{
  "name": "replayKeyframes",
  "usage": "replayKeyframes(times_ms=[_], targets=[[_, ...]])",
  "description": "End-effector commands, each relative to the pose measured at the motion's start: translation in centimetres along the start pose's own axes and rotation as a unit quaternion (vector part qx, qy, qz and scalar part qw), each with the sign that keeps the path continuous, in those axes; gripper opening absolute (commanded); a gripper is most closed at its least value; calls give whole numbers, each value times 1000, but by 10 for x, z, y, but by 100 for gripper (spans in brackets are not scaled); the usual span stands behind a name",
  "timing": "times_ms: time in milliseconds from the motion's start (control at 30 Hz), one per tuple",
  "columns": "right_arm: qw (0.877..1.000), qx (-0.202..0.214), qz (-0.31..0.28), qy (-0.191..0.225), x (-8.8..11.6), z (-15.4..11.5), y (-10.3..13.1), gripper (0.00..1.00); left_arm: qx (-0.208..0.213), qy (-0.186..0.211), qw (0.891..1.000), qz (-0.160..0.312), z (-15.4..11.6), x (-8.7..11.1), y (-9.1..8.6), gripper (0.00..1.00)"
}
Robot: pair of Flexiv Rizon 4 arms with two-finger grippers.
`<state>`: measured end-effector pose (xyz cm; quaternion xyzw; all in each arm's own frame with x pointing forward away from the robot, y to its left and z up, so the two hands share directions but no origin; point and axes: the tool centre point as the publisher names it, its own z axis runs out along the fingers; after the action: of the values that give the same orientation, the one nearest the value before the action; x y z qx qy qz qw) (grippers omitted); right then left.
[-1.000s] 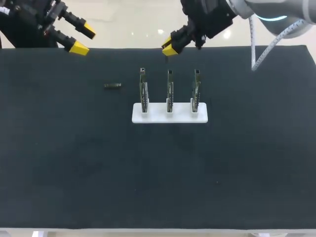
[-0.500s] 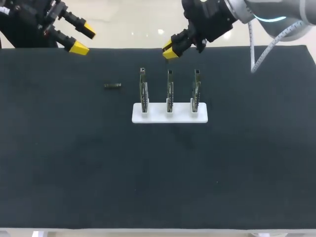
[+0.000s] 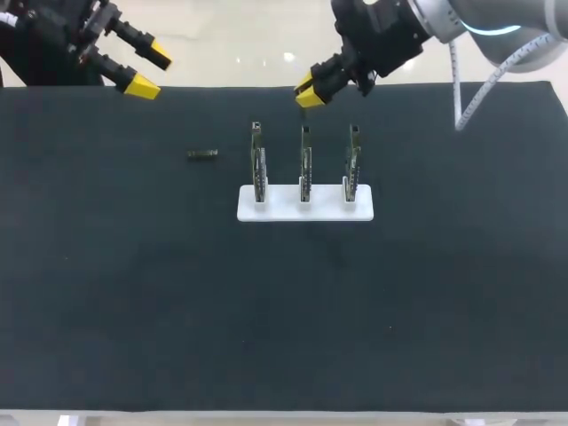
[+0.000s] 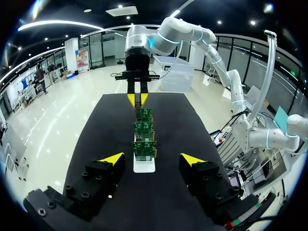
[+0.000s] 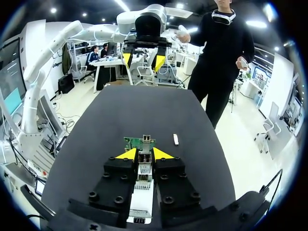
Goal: Pick up the optical module with the left hand, and insert it into the network port with the right hand.
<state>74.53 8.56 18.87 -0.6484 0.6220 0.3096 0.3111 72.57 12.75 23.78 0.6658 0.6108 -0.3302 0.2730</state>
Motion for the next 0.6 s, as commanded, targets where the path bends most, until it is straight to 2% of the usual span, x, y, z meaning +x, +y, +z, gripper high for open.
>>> replayKeyframes(times_ms=[33,600], targets=[[1000,-1,-2,-3,3,-2,2,0,0,2,1000,-1,0,0,0,100],[1000,0,-3,-4,6,0,3,0,0,2,1000,-1,0,0,0,100]])
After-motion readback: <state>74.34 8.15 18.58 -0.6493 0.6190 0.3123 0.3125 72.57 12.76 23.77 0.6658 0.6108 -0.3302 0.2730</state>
